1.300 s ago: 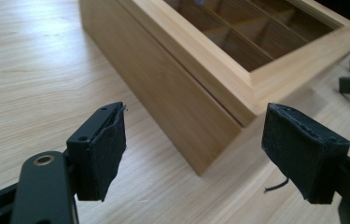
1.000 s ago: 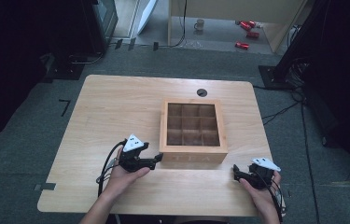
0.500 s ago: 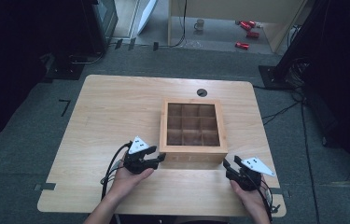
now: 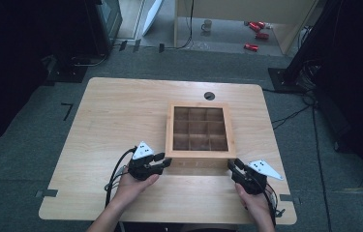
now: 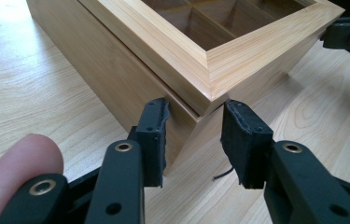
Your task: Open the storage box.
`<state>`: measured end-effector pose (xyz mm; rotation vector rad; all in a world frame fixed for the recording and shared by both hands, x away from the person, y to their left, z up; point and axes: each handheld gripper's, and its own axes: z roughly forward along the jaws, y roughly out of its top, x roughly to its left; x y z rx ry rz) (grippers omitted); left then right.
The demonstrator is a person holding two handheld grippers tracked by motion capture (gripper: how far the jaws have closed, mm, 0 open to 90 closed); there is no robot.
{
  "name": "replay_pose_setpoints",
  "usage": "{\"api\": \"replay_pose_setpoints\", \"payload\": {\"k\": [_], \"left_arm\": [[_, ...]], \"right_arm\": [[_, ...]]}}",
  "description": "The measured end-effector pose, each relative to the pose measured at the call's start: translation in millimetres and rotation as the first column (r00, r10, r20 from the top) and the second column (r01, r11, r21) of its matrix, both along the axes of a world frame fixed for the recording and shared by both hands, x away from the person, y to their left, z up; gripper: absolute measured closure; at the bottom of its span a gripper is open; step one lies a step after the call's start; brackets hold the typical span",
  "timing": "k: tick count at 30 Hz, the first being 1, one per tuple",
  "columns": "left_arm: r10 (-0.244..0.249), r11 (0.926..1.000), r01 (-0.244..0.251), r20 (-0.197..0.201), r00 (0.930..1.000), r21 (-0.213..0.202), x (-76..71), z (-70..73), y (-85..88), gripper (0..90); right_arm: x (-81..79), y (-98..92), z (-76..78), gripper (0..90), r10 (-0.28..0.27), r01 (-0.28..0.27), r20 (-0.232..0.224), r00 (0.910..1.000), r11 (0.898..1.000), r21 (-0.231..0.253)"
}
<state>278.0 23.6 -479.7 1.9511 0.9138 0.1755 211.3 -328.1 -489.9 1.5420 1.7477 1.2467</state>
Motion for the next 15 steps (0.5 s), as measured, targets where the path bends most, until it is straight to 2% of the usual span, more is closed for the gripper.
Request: {"api": "replay_pose_setpoints", "payload": {"k": [10, 15], "left_arm": [[0.012, 0.9999, -0.012, 0.026, 0.9996, 0.006, -2.5, 2.5, -0.9, 63.8], [0.016, 0.9997, -0.017, 0.048, 0.9987, 0.020, -4.9, 8.2, -3.1, 65.3]], "right_arm": [[-1.6, 3.4, 1.9, 69.4, -0.022, 0.023, 0.020, 0.9995, 1.000, -0.018], [-2.5, 4.8, 4.1, 69.2, -0.040, 0.040, 0.028, 0.9988, 0.999, 0.002]]}}
